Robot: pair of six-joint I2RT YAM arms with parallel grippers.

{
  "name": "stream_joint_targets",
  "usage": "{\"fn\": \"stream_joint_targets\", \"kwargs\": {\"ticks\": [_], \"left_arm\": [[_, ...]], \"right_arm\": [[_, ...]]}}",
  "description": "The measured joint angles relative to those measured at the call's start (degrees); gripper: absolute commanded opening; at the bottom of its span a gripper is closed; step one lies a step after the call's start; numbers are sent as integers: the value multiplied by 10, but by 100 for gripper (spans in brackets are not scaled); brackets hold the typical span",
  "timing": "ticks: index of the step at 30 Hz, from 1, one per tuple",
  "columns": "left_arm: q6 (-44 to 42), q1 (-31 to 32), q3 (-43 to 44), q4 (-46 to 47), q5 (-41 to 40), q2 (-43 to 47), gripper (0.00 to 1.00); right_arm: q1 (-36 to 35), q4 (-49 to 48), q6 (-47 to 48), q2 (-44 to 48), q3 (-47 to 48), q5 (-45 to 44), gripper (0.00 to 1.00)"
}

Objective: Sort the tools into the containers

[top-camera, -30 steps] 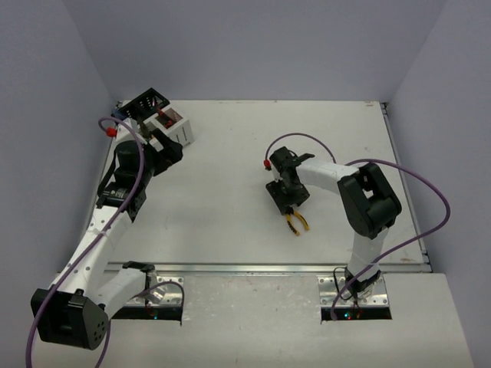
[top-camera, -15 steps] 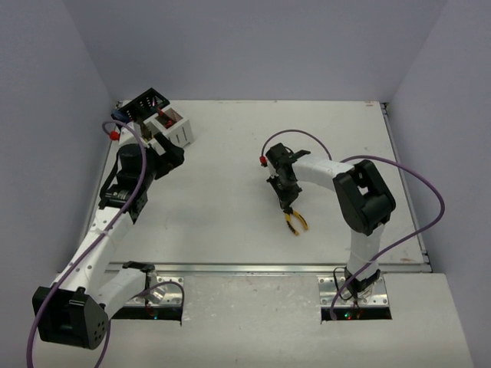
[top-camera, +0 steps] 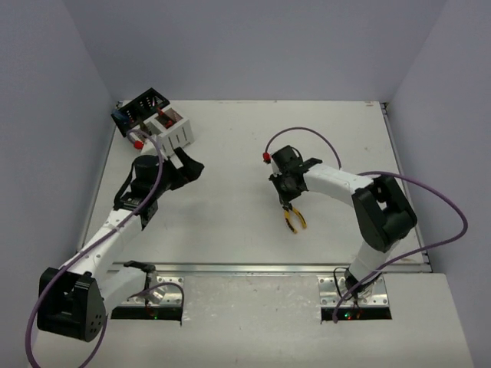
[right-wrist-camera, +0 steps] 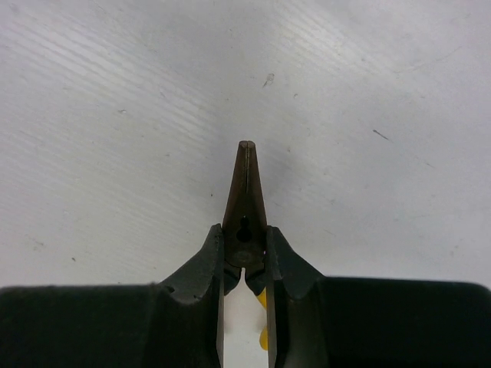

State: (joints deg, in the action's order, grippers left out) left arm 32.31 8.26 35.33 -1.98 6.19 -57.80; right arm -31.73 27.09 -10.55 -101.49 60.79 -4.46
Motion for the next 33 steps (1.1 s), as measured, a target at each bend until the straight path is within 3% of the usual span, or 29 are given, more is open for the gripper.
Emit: {"fn": "stream_joint_targets", "kwargs": {"ticks": [12, 20, 25, 30, 33], "left_arm": [[-15, 229, -136, 270, 21, -26, 93], [-72, 327, -130, 400, 32, -103, 82], [-86, 352, -38, 422, 60, -180, 66], [-89, 372, 10, 443, 81, -214, 38], [-90, 377, 19, 442, 91, -229, 14]], "right_arm": [[-3, -57, -33, 163, -39, 19, 0], [-21, -60, -81, 275, -40, 63, 0], [-34, -86, -115, 335, -42, 108, 0], [-52, -95, -130, 355, -42, 121, 0], [-64, -97, -131, 355, -42, 115, 0]]}}
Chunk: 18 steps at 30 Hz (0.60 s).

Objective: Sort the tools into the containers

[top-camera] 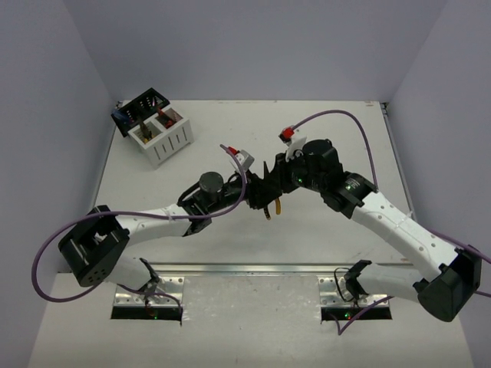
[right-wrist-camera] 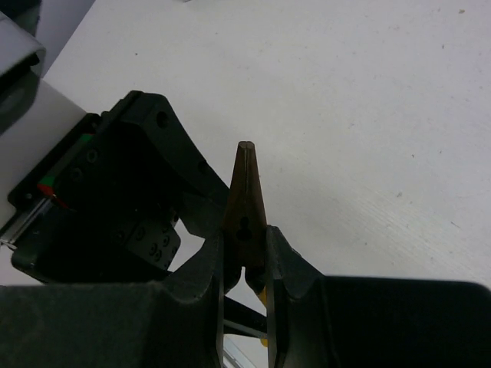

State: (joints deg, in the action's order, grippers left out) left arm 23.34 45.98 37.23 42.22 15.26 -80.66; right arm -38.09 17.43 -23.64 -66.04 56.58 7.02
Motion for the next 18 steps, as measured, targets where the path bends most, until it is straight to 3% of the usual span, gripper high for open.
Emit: {"fn": "stream_joint_targets", "kwargs": {"ticks": [2, 7, 8, 11, 12, 18], "left_arm": [[0, 2, 2, -8, -3, -7, 0], [-5, 2, 10, -21, -21, -12, 0], [-8, 2, 14, -27, -25, -12, 0], [-20, 2, 29, -50, -35, -12, 0], [-25, 2, 34, -63, -39, -10, 0], [-87, -7, 65, -137, -120, -2, 0]], "right_arm": [[-3, 3, -1, 1, 0, -9, 0], [-3, 7, -7, 4, 1, -28, 2], [-3, 7, -8, 5, 1, -29, 14], [-2, 4, -8, 7, 1, -37, 83], [-1, -2, -6, 8, 2, -44, 98], [7, 16, 3, 35, 29, -99, 99]]}}
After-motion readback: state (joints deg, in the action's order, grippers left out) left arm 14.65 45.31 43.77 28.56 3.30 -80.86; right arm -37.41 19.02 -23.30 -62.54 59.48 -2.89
